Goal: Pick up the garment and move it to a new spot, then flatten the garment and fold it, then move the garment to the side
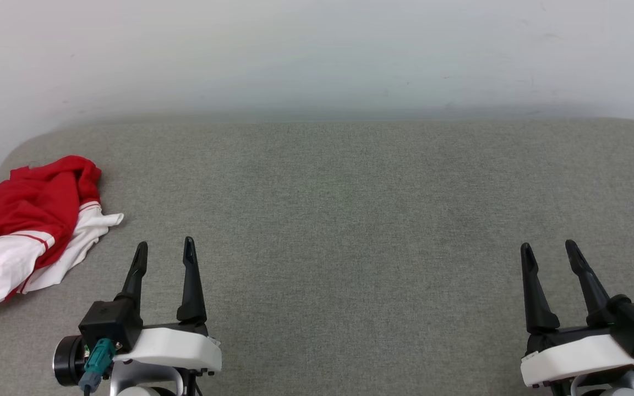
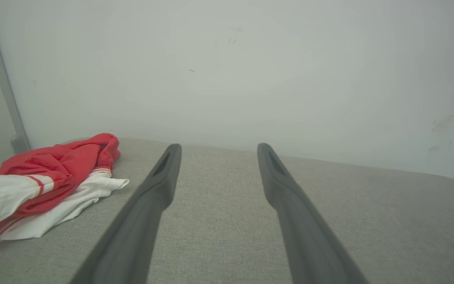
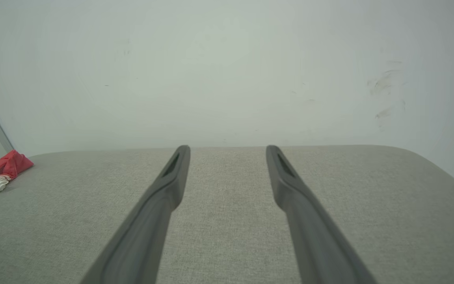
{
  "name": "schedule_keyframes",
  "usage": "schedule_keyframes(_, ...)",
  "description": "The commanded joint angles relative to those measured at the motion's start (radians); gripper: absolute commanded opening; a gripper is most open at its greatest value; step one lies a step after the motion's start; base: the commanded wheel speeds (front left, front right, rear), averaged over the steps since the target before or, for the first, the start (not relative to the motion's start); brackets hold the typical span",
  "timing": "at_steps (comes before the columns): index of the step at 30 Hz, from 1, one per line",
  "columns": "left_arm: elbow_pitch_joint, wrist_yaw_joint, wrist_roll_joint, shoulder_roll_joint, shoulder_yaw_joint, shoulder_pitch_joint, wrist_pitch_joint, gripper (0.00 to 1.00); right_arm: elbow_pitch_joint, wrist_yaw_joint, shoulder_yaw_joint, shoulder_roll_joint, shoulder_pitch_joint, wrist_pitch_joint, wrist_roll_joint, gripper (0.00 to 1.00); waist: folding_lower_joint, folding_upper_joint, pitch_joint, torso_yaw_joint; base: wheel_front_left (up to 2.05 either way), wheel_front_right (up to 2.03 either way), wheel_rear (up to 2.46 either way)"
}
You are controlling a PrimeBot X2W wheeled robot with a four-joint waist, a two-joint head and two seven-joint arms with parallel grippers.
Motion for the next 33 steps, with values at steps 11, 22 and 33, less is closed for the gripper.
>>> schedule_keyframes(11, -0.012, -0.004, 0.083, 0.003, -0.001, 0.011, -0.030, 1.00, -0.020, 0.000, 0.005, 0.001, 0.013, -0.027, -0.063, 1.00, 0.0000, -0.0001, 0.005, 0.007, 0.00, 0.00, 0.00)
schedule_keyframes(22, -0.006, -0.014, 0.111, 0.003, 0.004, 0.019, -0.049, 1.00, -0.032, 0.000, 0.009, 0.001, 0.017, -0.047, -0.091, 1.00, 0.0000, -0.0001, 0.009, 0.008, 0.00, 0.00, 0.00)
schedule_keyframes(33, 0.013, -0.035, 0.034, 0.003, 0.023, 0.015, -0.050, 1.00, -0.023, 0.000, 0.019, 0.001, 0.015, -0.047, -0.019, 1.00, 0.0000, -0.0001, 0.014, 0.010, 0.00, 0.00, 0.00)
